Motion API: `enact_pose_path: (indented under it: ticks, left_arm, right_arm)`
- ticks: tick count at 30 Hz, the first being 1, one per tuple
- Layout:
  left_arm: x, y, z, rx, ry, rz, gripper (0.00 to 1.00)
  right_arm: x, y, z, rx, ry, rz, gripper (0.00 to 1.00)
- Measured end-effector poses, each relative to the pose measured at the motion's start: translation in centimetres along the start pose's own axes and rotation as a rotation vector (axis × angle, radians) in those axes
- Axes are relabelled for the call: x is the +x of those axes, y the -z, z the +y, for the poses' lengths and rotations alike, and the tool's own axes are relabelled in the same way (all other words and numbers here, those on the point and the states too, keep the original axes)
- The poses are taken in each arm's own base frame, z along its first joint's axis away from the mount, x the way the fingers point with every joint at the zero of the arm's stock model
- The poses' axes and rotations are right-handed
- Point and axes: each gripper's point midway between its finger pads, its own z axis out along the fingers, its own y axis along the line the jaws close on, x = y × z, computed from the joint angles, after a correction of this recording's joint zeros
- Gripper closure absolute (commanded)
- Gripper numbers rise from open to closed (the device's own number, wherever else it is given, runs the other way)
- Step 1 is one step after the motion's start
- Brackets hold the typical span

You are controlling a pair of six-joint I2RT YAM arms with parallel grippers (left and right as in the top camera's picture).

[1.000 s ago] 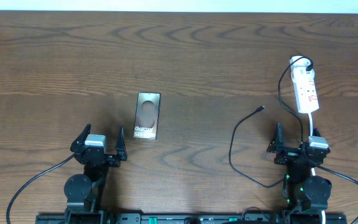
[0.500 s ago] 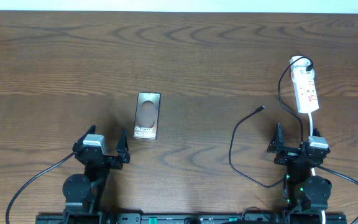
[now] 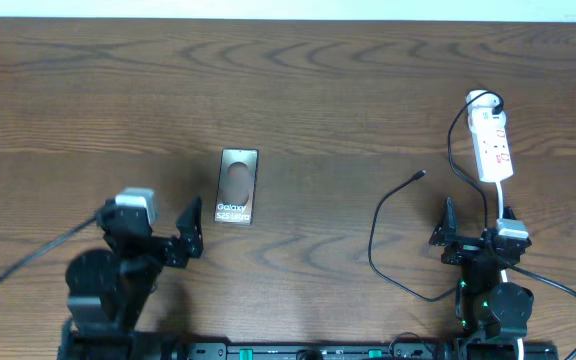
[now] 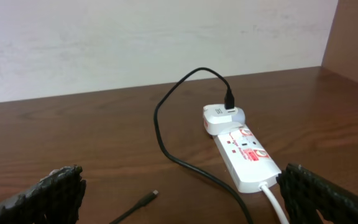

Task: Plug charger to phone and switch on socket
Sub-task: 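Move the left gripper over the silver Galaxy phone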

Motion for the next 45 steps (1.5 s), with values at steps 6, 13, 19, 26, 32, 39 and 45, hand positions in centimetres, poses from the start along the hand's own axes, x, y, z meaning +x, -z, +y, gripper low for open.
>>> enact_pose_path:
  ticks: [6,13,19,26,32,39,45]
  left_arm:
    - [-2.3,-0.4,-0.6,-0.007,0.039,0.175,0.12]
    - [-5.8,-1.6,-2.0,0.014,0.055,0.308,0.12]
    - [-6.6,-3.7,-3.8,0.052,0.036,0.429,0.12]
    - [-4.8,-6.7,-3.7,-0.013,-0.011,0.561,0.12]
    - [-2.7,-8.7,-2.8,-0.064,-0.024,0.646,0.12]
    - [0.0,-11.0,-2.0,-0.095,-0.022,0.751,0.12]
    - [2.4,-12.6,-1.3,-0.114,-0.019,0.837,0.12]
  right_arm:
    - [0.0,0.0,0.0,0.0,0.0,0.0,0.01]
    - [0.0,0.0,0.0,0.0,0.0,0.0,0.01]
    - [0.0,0.0,0.0,0.0,0.0,0.0,0.01]
    - [0.0,0.0,0.0,0.0,0.0,0.0,0.01]
    - [0.0,0.0,0.0,0.0,0.0,0.0,0.01]
    - [0.0,0.0,0.0,0.0,0.0,0.0,0.01]
    - [0.0,0.0,0.0,0.0,0.0,0.0,0.01]
